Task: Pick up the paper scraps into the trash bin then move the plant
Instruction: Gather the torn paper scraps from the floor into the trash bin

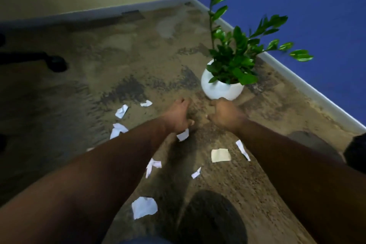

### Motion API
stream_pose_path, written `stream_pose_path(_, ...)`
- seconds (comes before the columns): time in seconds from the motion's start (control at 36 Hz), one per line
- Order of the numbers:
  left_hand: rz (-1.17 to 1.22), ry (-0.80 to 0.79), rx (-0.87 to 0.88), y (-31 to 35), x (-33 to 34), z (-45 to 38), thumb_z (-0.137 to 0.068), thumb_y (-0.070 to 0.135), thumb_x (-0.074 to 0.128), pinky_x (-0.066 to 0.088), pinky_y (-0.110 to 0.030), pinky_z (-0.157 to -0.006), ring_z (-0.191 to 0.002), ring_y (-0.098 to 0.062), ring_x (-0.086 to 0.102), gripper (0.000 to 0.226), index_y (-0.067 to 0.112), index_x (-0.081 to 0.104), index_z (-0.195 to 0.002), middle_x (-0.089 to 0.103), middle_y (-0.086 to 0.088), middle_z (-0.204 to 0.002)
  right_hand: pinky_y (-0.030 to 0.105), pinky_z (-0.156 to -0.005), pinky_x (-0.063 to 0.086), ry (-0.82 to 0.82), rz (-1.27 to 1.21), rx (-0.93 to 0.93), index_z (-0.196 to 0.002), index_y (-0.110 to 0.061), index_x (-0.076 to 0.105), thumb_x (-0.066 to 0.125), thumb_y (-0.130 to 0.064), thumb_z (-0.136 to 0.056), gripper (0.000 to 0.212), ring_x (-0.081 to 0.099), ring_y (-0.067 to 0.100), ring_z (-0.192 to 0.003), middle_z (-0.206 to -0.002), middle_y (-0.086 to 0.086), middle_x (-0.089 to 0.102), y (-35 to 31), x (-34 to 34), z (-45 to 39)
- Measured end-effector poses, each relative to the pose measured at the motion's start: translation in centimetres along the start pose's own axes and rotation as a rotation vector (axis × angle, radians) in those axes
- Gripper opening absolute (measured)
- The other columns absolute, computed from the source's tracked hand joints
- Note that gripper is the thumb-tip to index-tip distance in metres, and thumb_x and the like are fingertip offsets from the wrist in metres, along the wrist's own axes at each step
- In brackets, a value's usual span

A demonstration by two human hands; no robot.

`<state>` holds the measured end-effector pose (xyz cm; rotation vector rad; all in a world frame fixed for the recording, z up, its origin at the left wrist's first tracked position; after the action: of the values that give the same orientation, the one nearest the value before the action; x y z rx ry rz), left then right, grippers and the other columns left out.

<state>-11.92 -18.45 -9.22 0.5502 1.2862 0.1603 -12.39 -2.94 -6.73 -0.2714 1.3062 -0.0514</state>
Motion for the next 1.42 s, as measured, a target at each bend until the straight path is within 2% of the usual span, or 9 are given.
stream_pose_path(0.19,-0.003,-0.040,-0.151,-9.0,0.4,3.6,-0.081,0.043,0.075,0.039,-0.043,-0.110,-0.135,-0.031,0.041,0.082,0.013,0.037,-0.147,0.041,-0.013,-0.148,0.027,-0.092,0.047,-0.155,-0.102,-0.080,-0.121,-0.011,0.065,0.068,-0.032,-0.085,0.041,0.059,0.025,-0.115,-0.129,0.010,0.062,-7.4,7.2,-0.7)
stream_pose_path(0.39,-0.012,-0.079,-0.294,-16.0,2.0,7.7,-0.063,0.063,0.080,0.032,-0.053,-0.113,-0.143,-0.034,0.026,0.109,0.021,0.030,-0.150,0.030,-0.012,-0.151,0.029,-0.102,0.039,-0.215,-0.132,-0.150,-0.127,-0.012,0.057,0.074,-0.039,-0.078,0.058,0.056,0.027,-0.121,-0.126,0.011,0.061,-12.7,13.0,-0.1)
stream_pose_path(0.47,-0.043,-0.142,-0.330,-18.1,3.2,9.6,-0.054,0.072,0.080,0.024,-0.054,-0.117,-0.148,-0.038,0.008,0.122,0.028,0.022,-0.152,0.012,-0.015,-0.159,0.039,-0.106,0.042,-0.318,-0.100,-0.153,-0.135,-0.017,0.046,0.077,-0.046,-0.072,0.076,0.052,0.034,-0.122,-0.129,0.015,0.054,-14.2,15.7,0.4)
stream_pose_path(0.64,-0.188,-0.278,-0.452,-20.9,5.6,13.3,-0.050,0.077,0.075,0.020,-0.066,-0.114,-0.149,-0.043,-0.012,0.141,0.032,-0.006,-0.156,-0.013,-0.017,-0.162,0.053,-0.116,0.022,-0.469,0.097,-0.209,-0.155,-0.029,0.004,0.081,-0.060,-0.063,0.123,0.016,0.041,-0.146,-0.160,0.016,0.016,-16.2,20.4,2.2)
stream_pose_path(0.86,-0.124,-0.259,-0.505,-21.4,7.0,15.5,-0.049,0.064,0.087,0.003,-0.053,-0.121,-0.150,-0.041,-0.012,0.152,0.020,-0.012,-0.157,-0.008,-0.023,-0.161,0.054,-0.112,0.030,-0.388,0.067,-0.152,-0.152,-0.034,-0.006,0.085,-0.057,-0.057,0.133,0.017,0.046,-0.142,-0.156,0.018,0.013,-17.6,22.1,2.6)
stream_pose_path(1.0,-0.170,-0.237,-0.501,-20.9,7.4,15.2,-0.055,0.061,0.086,0.004,-0.056,-0.122,-0.150,-0.039,-0.003,0.146,0.020,-0.011,-0.157,0.003,-0.022,-0.162,0.046,-0.107,0.038,-0.282,0.029,-0.157,-0.152,-0.034,-0.004,0.085,-0.043,-0.064,0.126,0.029,0.039,-0.135,-0.148,0.016,0.021,-18.7,21.8,2.6)
stream_pose_path(1.17,-0.057,-0.135,-0.551,-20.4,6.7,14.8,-0.058,0.045,0.088,0.037,-0.043,-0.110,-0.138,-0.035,0.023,0.129,0.030,0.008,-0.157,0.018,-0.009,-0.155,0.043,-0.110,0.036,-0.323,0.015,-0.209,-0.155,-0.031,0.007,0.074,-0.023,-0.081,0.101,0.026,0.039,-0.139,-0.155,0.014,0.014,-19.9,21.5,2.3)
stream_pose_path(1.28,-0.106,-0.055,-0.511,-19.8,6.3,14.3,-0.079,0.035,0.076,0.038,-0.041,-0.107,-0.131,-0.032,0.033,0.074,0.026,0.041,-0.143,0.034,-0.009,-0.143,0.038,-0.107,0.038,-0.277,-0.073,-0.265,-0.143,-0.023,0.040,0.063,-0.020,-0.089,0.059,0.035,0.033,-0.133,-0.148,0.009,0.029,-20.6,20.9,2.6)
stream_pose_path(1.42,-0.037,0.044,-0.447,-19.2,6.1,13.3,-0.088,0.019,0.061,0.041,-0.039,-0.096,-0.111,-0.031,0.052,0.026,0.012,0.066,-0.113,0.053,-0.012,-0.118,0.033,-0.097,0.041,-0.228,-0.277,-0.188,-0.127,-0.013,0.059,0.050,-0.018,-0.093,0.035,0.050,0.029,-0.114,-0.125,0.011,0.049,-20.6,20.7,3.1)
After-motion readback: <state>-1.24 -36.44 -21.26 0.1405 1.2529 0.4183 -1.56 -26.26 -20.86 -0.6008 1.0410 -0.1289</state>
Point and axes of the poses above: each hand's wrist, its own z-axis away from the middle knuckle, its own x-axis out of the palm, y = z × x, the point moved 7 cm from there along -z, towards the middle knuckle
